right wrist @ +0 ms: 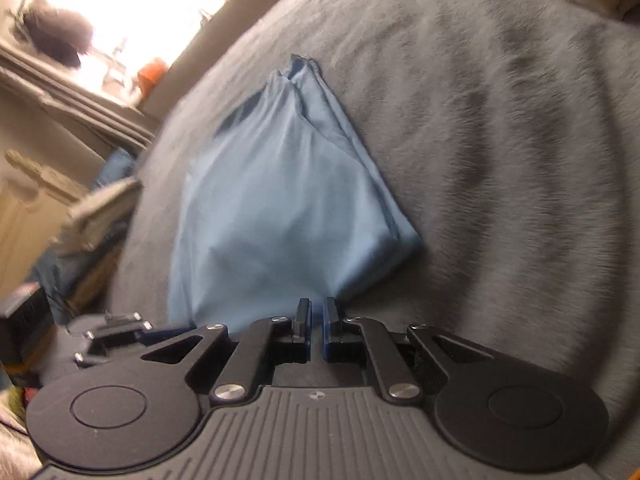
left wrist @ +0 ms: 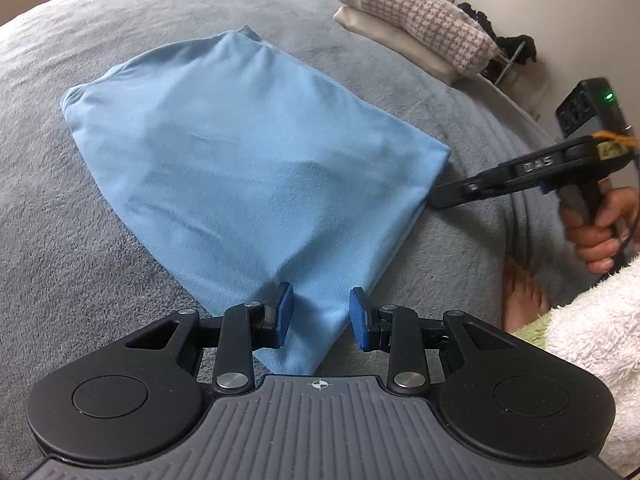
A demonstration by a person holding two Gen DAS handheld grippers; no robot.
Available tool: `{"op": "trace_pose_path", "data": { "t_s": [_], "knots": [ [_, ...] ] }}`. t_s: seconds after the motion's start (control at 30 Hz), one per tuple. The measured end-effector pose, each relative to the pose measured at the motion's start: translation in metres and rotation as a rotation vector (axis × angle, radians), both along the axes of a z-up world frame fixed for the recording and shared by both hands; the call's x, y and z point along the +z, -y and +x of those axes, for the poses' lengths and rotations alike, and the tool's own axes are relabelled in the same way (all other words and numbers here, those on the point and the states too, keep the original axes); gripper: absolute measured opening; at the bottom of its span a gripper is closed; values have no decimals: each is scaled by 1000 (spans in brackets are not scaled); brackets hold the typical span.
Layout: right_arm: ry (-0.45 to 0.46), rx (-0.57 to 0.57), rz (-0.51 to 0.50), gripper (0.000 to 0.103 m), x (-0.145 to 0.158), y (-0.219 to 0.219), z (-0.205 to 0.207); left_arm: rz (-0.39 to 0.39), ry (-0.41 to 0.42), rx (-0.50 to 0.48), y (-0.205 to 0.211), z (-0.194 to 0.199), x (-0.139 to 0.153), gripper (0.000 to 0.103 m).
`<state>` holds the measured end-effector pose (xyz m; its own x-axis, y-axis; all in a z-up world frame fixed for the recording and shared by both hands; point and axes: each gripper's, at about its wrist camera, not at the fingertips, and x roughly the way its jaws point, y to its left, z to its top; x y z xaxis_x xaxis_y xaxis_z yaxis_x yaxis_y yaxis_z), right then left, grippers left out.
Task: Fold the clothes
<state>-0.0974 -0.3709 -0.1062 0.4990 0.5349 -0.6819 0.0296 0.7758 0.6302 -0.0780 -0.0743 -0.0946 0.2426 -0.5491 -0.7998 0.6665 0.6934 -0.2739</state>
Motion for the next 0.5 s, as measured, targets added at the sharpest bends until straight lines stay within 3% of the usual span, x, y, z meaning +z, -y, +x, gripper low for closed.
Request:
{"op": "trace_pose_path", "data": {
  "t_s": [0.1, 0.4, 0.5],
  "knots": [
    [31, 51, -7, 6, 17, 1, -4, -1, -3, 2, 1, 0, 0, 31],
    [99, 250, 33, 7, 23, -52, 28, -51, -46, 21, -14, 2, 9, 31],
    [19, 286, -6, 7, 5, -56, 28, -71, -62, 27, -21, 2, 13, 31]
  ]
}}
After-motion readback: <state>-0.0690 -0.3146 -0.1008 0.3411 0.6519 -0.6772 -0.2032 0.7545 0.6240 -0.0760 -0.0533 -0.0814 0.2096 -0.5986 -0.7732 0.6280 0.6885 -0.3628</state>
